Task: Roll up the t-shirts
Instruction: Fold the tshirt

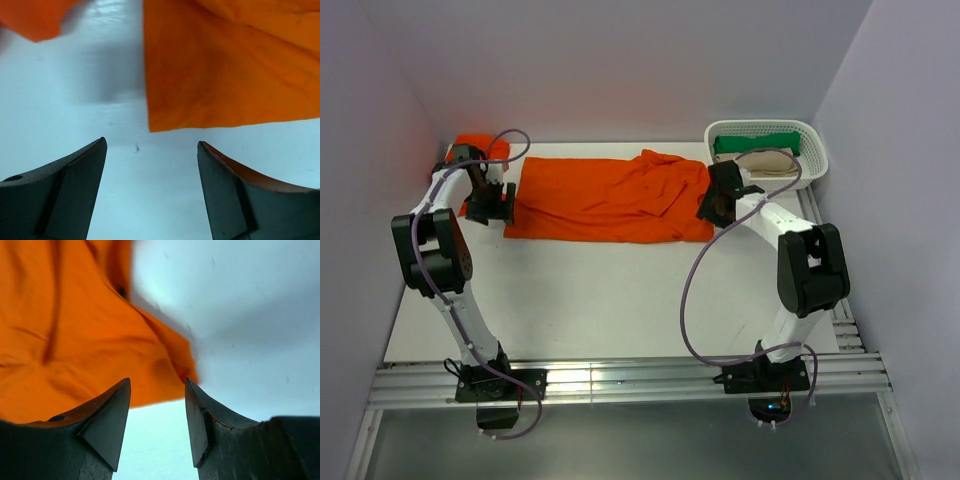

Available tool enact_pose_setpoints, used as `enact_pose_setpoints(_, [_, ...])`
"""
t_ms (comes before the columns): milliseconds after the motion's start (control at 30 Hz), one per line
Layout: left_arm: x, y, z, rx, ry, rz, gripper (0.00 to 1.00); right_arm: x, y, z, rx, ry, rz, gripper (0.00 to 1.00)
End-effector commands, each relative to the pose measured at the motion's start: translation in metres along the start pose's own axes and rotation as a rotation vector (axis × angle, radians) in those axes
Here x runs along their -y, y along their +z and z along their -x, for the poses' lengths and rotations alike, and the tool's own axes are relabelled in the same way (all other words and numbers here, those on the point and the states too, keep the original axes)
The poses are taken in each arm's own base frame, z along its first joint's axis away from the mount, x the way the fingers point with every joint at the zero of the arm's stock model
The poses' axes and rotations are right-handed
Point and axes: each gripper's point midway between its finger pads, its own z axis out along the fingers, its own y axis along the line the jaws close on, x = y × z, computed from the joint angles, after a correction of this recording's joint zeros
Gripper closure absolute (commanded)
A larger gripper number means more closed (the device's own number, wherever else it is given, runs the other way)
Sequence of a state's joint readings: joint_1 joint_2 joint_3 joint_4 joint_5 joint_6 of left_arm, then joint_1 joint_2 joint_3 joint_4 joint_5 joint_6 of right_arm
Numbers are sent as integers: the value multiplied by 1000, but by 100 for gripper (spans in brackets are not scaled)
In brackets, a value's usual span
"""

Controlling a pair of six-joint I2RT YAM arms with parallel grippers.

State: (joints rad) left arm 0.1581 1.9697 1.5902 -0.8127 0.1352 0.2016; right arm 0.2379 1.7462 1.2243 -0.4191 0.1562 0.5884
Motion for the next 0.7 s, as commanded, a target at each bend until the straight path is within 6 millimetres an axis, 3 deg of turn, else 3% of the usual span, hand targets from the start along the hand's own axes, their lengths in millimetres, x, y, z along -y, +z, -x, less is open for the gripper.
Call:
enact_pose_setpoints(0, [18,10,-5,-8,9,-107,22,-3,-7,-3,33,55,64,45])
enact_pose_setpoints(200, [22,30,-7,-13,-45,-146,23,9,-1,-30,-9,77,70,43])
enact_pose_setpoints(667, [11,40,-33,-51,-113,-159,39,12,14,-43,-36,132,71,39])
